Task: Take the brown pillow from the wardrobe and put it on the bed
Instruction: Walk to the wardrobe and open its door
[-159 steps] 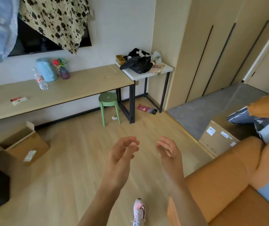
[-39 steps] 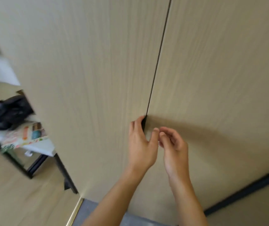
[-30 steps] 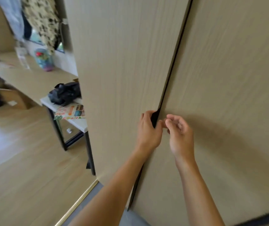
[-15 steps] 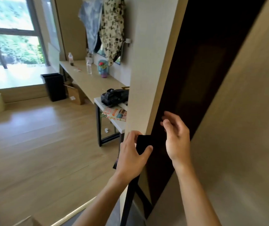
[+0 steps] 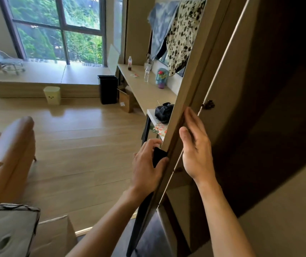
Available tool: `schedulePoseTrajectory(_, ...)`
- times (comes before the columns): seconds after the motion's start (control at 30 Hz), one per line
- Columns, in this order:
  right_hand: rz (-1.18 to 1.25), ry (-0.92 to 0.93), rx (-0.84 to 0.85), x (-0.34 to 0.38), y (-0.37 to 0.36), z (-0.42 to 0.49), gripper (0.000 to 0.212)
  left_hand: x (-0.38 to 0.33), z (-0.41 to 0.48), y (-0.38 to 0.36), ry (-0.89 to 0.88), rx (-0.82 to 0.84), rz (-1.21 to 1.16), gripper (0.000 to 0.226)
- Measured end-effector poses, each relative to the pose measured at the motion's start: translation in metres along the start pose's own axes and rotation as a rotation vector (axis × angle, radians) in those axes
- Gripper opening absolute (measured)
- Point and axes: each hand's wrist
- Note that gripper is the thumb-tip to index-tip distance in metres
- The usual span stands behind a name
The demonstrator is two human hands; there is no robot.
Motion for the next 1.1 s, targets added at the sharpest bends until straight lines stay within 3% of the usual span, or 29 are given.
schedulePoseTrajectory(0.17, -0.073, 0.039, 0.047, 0.008, -0.039, 0.016, 0.051, 0.019, 0.023, 0.017, -0.091, -0.087, 0.078, 0.052)
schedulePoseTrajectory(0.33, -0.17, 0.093, 0.093, 0.014, -0.085, 0.043, 0.057, 0.043, 0.064, 0.036, -0.06, -0.152, 0.172, 0.049)
schedulePoseTrajectory(0.7, -0.424, 0.165, 0.162, 0.01, -0.177, 0.102, 0.064, 0.106, 0.174, 0.077, -0.003, -0.033, 0.109, 0.041)
schedulePoseTrajectory(1.1, -0.569, 0.198, 0.174, 0.0, -0.209, 0.14, 0.056, 0.139, 0.231, 0.09, 0.02, 0.065, 0.105, 0.049)
Point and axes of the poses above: each hand's wrist, its own z-axis towards the middle knuckle, its own y-axis out of the back of the hand, x = y × z, and after that the axes turned 8 degrees about -x, right-handed
